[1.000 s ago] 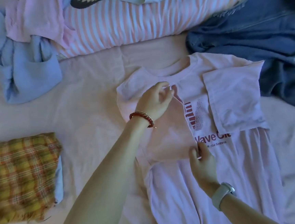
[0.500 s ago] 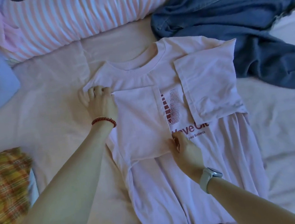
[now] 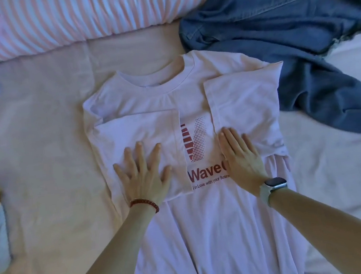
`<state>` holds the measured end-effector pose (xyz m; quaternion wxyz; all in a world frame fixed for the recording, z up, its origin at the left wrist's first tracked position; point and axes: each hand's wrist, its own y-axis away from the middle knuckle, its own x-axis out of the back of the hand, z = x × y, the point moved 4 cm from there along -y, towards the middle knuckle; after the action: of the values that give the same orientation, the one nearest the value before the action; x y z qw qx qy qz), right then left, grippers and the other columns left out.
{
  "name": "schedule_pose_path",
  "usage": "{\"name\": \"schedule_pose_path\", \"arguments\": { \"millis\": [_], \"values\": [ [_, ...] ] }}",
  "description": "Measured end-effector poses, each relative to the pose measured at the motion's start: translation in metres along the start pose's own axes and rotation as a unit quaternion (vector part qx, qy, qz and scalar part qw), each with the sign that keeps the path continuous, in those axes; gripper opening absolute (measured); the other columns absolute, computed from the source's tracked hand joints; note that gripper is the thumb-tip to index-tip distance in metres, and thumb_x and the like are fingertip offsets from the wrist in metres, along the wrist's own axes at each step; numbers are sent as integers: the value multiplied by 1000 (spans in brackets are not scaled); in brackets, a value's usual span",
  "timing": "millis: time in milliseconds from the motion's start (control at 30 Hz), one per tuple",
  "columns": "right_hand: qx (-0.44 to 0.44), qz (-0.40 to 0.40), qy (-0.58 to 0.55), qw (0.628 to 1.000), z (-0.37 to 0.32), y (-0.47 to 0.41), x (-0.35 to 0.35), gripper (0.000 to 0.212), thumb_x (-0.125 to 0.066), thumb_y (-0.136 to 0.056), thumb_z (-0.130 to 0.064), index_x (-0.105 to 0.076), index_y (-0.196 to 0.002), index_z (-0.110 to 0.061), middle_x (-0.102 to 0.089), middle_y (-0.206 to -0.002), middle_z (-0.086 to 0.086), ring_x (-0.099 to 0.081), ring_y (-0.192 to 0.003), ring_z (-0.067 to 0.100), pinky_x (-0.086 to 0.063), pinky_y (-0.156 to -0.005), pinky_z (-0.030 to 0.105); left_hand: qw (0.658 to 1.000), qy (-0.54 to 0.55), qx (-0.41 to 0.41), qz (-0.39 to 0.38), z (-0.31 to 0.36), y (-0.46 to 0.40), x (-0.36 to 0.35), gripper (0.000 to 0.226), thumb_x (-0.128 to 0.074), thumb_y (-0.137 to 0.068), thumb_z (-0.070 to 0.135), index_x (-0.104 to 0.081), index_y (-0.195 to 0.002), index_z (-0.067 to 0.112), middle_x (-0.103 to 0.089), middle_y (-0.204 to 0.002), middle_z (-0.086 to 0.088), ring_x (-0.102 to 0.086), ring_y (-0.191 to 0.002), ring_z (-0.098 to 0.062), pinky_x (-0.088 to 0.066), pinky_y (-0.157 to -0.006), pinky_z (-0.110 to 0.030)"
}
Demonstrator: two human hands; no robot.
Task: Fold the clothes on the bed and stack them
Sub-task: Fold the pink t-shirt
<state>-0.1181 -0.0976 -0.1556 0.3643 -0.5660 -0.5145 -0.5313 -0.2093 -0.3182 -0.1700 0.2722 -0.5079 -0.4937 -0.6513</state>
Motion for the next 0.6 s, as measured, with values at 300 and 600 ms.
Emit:
{"name": "schedule_pose_path", "arguments": {
  "millis": [300, 600],
  "values": [
    [96, 53, -112, 988, -22, 20, 21, 44, -26, -100, -25, -36, -137, -4, -45, -141, 13, -35, -134, 26, -27, -109, 48, 995, 22, -85, 38, 39, -22, 29, 59, -34, -83, 46, -37, -137, 24, -37, -147, -14, -25, -136, -40, -16, -96, -75],
    [49, 20, -19, 998, 26, 8, 23, 47, -32, -92, -27, -39, -137, -13, -39, -144, 19, -28, -136, 32, -16, -109, 57, 978, 25, -196, 59, 124, -89, 66, 60, -24, -93, 44, -13, -149, 27, -5, -158, -4, 0, -145, -29, -4, -108, -63]
  ]
}}
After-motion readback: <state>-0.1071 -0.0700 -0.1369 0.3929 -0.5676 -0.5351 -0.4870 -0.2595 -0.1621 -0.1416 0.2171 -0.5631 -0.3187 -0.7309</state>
